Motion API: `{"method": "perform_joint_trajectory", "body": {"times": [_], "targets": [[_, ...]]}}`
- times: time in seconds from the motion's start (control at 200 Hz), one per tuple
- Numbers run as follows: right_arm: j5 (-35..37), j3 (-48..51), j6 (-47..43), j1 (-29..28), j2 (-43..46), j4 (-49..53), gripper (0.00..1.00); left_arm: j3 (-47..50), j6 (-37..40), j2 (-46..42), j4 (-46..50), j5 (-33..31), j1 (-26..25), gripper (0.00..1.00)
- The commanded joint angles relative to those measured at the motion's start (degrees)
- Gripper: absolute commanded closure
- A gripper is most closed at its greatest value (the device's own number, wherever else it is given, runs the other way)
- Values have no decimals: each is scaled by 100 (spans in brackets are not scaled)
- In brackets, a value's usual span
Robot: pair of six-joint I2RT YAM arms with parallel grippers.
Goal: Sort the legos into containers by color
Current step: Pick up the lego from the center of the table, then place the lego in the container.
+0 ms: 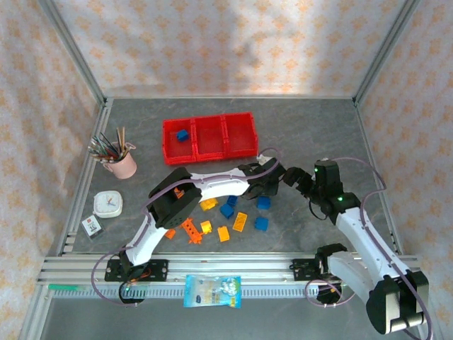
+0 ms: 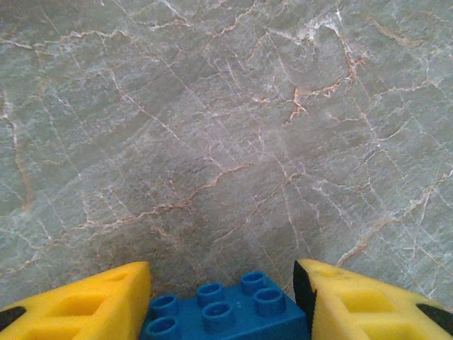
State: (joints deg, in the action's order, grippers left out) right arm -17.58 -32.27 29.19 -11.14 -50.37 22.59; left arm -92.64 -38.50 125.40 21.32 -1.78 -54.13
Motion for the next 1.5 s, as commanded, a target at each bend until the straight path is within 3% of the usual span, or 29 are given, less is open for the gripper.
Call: {"method": "perform_joint_trajectory", "body": {"times": [0.0,0.18,0.38,0.766,0.986,1.211,1.497], "targets": [[5,-266,-190,31,140,56,0,3,132,-510,105,-265,-42,48],[-193,-601,-472,32,100,79,0,344,227,-1098,118,-669,18,48],[-910,-838,-618,-68,-146,-409,0,1068,249,-2113,118,-1203,302,48],[-627,-1311,-357,-1487,-1252,-1495,0,2328,410,-3319,179,-1898,1641,49],[-628,-1369,-120,-1851,-1661,-1978,0,2521,721,-3409,-99,-1771,2530,50],[-614,-1365,-32,-1984,-1968,-2188,0,2347,931,-2929,-343,-1497,3236,50],[-530,-1329,-19,-1989,-1984,-2259,0,1733,1128,-2149,-523,-1342,3684,49]]}}
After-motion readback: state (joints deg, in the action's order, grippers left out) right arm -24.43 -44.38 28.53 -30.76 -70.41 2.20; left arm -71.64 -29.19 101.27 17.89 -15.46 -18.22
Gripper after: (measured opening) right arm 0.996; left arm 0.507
